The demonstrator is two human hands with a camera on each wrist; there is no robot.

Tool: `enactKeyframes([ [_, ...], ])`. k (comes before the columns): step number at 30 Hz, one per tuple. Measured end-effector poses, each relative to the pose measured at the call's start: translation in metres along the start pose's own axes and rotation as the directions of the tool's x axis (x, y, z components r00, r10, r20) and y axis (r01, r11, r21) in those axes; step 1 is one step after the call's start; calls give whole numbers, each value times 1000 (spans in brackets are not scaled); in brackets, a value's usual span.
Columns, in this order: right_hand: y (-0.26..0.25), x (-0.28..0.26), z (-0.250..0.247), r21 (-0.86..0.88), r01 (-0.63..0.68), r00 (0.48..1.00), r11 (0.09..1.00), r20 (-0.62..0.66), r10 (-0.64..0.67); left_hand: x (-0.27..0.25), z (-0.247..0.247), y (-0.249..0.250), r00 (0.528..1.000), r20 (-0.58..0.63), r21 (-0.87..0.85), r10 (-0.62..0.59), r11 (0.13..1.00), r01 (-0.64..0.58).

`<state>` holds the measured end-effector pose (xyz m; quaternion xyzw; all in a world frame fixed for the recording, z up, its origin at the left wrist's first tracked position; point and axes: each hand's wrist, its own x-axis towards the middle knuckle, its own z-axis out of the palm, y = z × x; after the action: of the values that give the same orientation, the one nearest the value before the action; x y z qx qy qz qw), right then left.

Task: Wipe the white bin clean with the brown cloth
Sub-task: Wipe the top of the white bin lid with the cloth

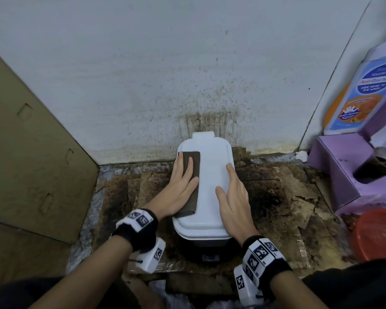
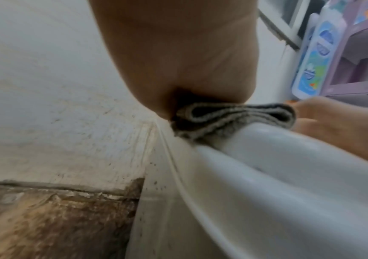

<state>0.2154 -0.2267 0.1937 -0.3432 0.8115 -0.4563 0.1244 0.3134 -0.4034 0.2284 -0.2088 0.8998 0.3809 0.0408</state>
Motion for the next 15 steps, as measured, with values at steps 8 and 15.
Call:
enactKeyframes([
  [8, -1, 0, 0, 6, -3, 1000, 1000, 8, 3, 27, -15, -6, 1000, -5, 10, 15, 1000, -15],
  [15, -1, 1, 0, -17, 19, 1000, 1000, 23, -18, -1, 13, -8, 993, -97, 7, 70, 998, -69],
])
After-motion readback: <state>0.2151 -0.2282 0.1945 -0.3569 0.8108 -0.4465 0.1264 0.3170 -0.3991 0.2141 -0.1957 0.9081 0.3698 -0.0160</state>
